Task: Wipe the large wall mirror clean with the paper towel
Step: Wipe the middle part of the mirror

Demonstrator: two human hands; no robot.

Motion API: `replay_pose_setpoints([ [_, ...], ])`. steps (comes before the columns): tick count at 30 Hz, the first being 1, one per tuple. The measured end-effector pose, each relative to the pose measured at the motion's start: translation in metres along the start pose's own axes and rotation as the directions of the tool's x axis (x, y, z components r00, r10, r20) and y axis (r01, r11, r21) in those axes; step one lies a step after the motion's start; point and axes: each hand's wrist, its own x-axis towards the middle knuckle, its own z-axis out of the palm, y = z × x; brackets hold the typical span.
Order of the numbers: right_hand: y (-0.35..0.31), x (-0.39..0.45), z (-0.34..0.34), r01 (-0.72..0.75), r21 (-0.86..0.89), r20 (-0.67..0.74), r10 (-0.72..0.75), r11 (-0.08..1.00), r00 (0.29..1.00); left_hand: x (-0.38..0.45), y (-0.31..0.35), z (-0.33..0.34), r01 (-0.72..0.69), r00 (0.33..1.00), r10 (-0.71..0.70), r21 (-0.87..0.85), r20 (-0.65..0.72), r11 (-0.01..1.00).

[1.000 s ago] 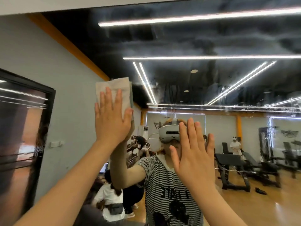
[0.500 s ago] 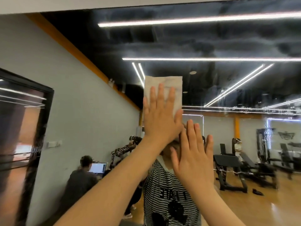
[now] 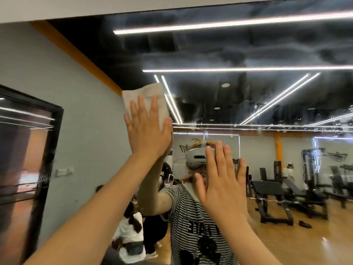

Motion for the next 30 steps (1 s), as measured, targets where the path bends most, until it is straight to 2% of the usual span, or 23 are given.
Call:
replay_pose_setpoints([
  [3,0.0,0.0,0.0,0.002,0.007,-0.004,-0.002,1.0,1.0,-0.006,0.013,0.003,-0.091,0.996,0.091,-0.025,0.002,0.996],
  [7,0.001,0.0,0.0,0.005,0.013,-0.002,-0.005,1.0,1.0,-0.015,0.054,0.01,-0.335,0.941,0.335,-0.016,0.042,0.942],
  [10,0.002,0.0,-0.001,0.009,0.013,-0.002,-0.009,1.0,1.0,-0.013,0.057,0.008,-0.39,0.916,0.391,-0.026,0.093,0.92],
  [12,0.002,0.001,-0.001,0.012,0.008,-0.003,-0.012,1.0,1.0,-0.009,0.039,0.003,-0.352,0.931,0.354,-0.032,0.09,0.935],
  [15,0.002,0.001,-0.001,0.01,0.006,0.005,-0.01,1.0,1.0,-0.001,0.004,-0.004,-0.192,0.979,0.192,-0.011,0.064,0.981],
  [17,0.001,0.001,-0.001,0.007,0.001,0.01,-0.007,1.0,1.0,-0.002,-0.013,-0.007,-0.142,0.987,0.14,0.018,0.08,0.99],
  [25,-0.001,0.001,-0.003,-0.01,0.026,0.024,0.009,1.0,1.0,-0.013,0.018,0.006,-0.044,0.999,0.043,0.009,0.03,0.999],
  [30,0.015,0.004,-0.022,0.022,0.165,0.006,-0.023,0.986,1.0,-0.02,0.03,0.008,-0.054,0.998,0.055,-0.01,0.017,0.998],
])
